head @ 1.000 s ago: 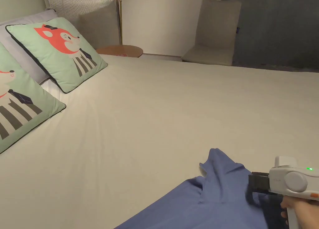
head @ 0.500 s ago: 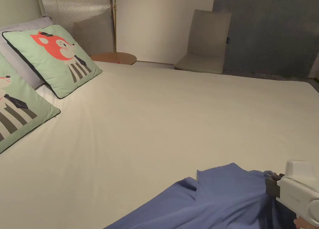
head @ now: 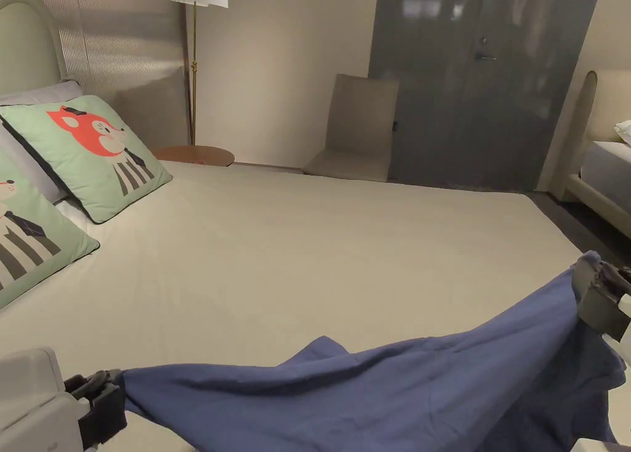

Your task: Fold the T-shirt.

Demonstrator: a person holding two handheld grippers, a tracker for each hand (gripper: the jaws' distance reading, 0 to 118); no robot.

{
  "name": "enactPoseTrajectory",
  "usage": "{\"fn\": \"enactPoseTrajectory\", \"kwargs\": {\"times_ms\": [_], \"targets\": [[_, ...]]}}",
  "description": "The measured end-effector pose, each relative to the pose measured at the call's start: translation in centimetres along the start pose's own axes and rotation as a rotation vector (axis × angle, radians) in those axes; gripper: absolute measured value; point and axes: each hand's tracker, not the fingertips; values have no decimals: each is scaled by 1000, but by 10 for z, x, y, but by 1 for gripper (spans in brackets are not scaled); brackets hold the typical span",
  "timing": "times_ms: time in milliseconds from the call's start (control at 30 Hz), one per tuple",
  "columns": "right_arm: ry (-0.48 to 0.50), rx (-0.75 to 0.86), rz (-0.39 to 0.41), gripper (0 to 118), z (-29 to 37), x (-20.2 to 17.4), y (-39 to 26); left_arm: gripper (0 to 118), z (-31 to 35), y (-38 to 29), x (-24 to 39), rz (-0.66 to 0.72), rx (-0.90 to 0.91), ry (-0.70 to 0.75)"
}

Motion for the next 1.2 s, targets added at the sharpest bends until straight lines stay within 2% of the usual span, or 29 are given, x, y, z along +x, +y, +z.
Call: {"fn": "enactPoseTrajectory", "kwargs": {"times_ms": [233, 533, 767, 1200], "targets": [[-54, 188, -29, 4, 50, 9, 69, 4, 25, 84, 36, -31, 223, -101], [-64, 301, -10, 4, 55, -1, 144, 4, 18, 174, 60, 9, 365, -144], [-70, 339, -7, 4, 13, -9, 190, 4, -7, 236, 78, -6, 441, -127], [-107, 361, 96, 4, -136, -29, 249, 4, -109, 349, 100, 24, 505, -85]]}}
